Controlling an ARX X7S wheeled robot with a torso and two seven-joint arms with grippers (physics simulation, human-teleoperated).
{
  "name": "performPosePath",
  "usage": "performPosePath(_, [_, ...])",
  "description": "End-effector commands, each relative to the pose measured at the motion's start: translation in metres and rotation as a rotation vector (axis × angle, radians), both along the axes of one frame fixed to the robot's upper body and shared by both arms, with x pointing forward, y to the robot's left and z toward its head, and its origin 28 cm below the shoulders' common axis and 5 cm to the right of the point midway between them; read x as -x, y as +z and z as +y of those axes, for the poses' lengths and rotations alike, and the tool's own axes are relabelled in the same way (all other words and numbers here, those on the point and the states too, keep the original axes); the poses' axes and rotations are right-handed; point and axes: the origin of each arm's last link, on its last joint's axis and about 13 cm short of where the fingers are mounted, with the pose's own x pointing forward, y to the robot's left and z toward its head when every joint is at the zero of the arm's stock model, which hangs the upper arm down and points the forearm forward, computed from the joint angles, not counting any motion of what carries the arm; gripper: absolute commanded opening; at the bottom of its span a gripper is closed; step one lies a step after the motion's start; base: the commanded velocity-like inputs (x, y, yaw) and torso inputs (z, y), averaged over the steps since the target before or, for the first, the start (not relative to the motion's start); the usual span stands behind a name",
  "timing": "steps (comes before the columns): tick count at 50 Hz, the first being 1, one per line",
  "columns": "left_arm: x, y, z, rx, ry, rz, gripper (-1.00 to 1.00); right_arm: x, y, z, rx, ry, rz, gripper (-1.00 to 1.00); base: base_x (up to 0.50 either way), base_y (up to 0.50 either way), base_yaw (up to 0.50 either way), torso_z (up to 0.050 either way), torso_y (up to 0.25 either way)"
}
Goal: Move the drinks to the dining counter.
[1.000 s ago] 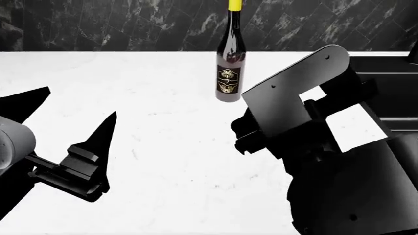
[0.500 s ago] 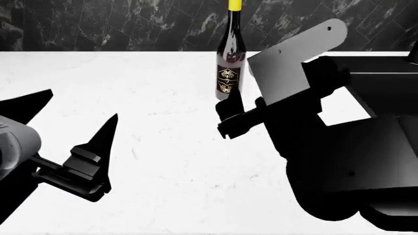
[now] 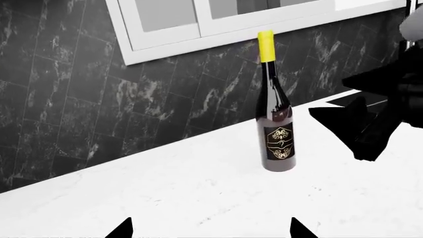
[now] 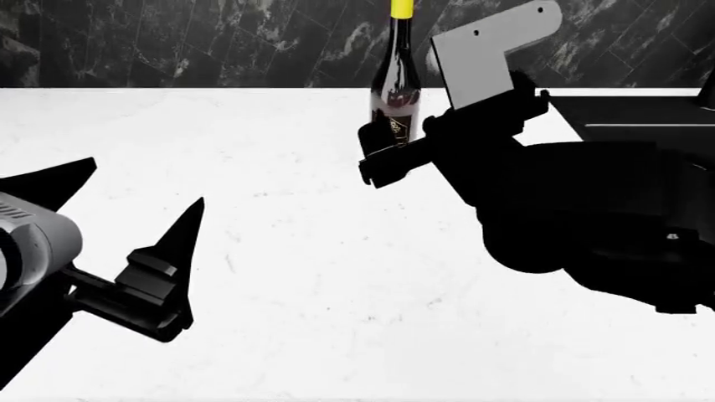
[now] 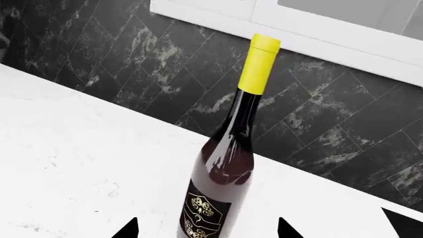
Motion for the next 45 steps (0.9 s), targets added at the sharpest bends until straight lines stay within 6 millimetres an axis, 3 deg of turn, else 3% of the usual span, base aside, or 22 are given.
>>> performPosePath(1, [-0.002, -0.001, 0.001, -0.002, 0.003, 0.007, 1.0, -0.031, 0.003, -0.003, -0.025, 0.002, 0.021, 1.0, 0.0, 0.0, 0.0, 0.0, 0.0])
performPosePath(27, [-0.008, -0.008, 0.001, -0.012, 0.016, 0.033, 1.0, -0.073, 0.012, -0.003, -0.036, -0.03, 0.033, 1.0, 0.0, 0.0, 0.0, 0.0, 0.0])
performPosePath(33, [-0.011, -0.009, 0.001, -0.017, 0.019, 0.041, 1.0, -0.094, 0.016, -0.007, -0.047, -0.065, 0.042, 1.0, 0.0, 0.0, 0.0, 0.0, 0.0])
performPosePath(45, [-0.018, -0.009, -0.001, -0.025, 0.013, 0.054, 1.0, -0.108, 0.031, -0.005, -0.076, -0.032, 0.025, 1.0, 0.0, 0.0, 0.0, 0.0, 0.0])
